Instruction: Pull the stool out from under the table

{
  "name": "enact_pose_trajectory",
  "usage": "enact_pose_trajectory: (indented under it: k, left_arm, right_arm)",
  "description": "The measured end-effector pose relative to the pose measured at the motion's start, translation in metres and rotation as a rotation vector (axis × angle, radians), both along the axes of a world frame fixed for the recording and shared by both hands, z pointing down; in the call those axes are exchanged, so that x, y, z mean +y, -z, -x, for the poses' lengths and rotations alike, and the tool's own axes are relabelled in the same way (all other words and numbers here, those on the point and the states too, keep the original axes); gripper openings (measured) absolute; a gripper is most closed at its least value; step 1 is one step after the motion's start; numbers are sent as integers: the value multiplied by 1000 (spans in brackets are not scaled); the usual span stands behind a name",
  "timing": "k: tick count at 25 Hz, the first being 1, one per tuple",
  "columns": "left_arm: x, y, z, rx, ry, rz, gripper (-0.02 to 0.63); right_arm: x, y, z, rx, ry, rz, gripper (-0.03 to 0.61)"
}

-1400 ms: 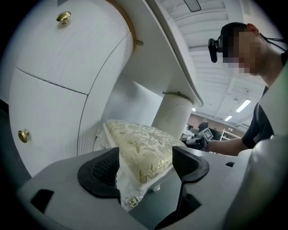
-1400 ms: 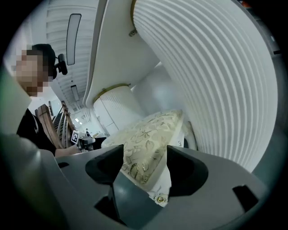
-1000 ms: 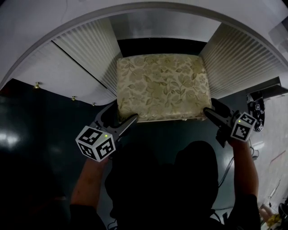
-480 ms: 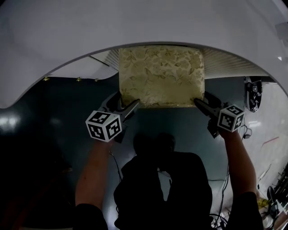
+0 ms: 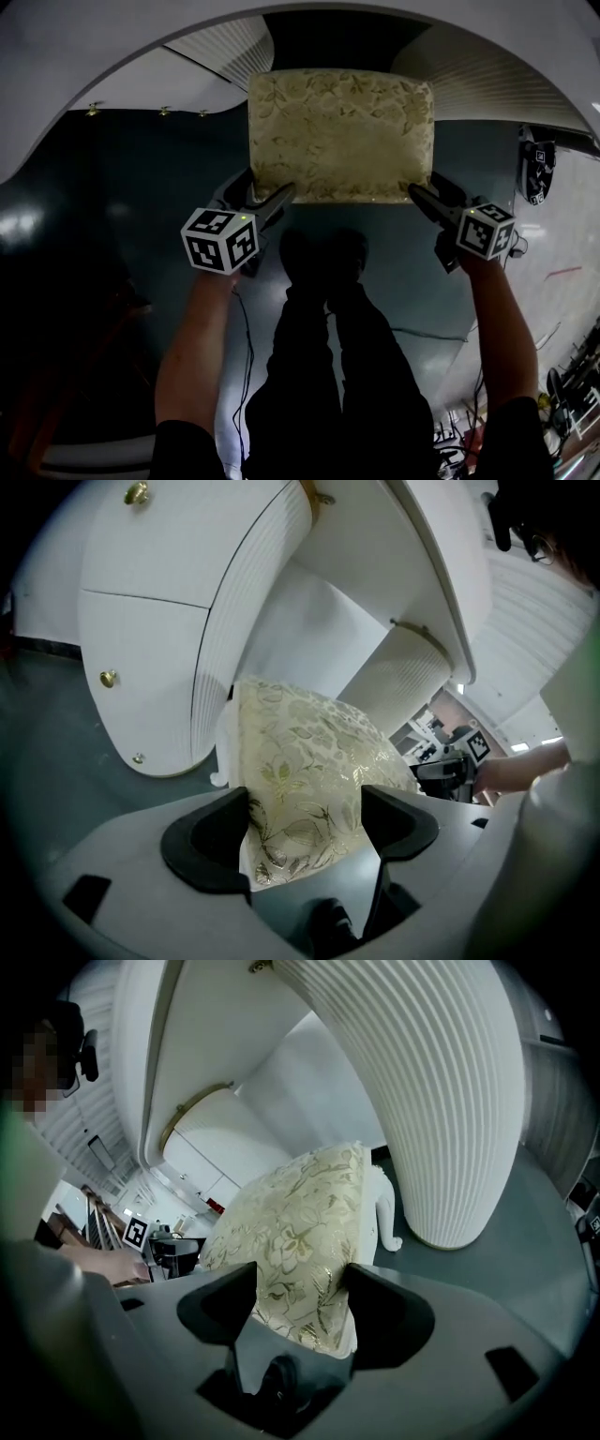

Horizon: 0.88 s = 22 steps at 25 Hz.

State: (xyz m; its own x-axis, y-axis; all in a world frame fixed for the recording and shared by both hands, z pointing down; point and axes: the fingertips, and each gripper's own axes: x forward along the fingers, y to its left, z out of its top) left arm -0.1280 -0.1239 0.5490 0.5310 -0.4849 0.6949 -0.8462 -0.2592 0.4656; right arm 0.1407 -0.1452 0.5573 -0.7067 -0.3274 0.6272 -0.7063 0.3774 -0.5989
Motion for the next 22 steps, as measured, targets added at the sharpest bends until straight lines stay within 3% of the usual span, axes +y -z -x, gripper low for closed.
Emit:
enact_pose_trajectory:
  k: [11, 22]
  left_arm:
    - [-3, -5, 1, 5, 49, 67, 379]
    - [-4, -6, 0, 5, -5, 162, 376]
  right_arm:
    - [-1, -4, 0, -14, -20, 75, 259]
    - [-6, -3, -3, -12, -109, 155, 259]
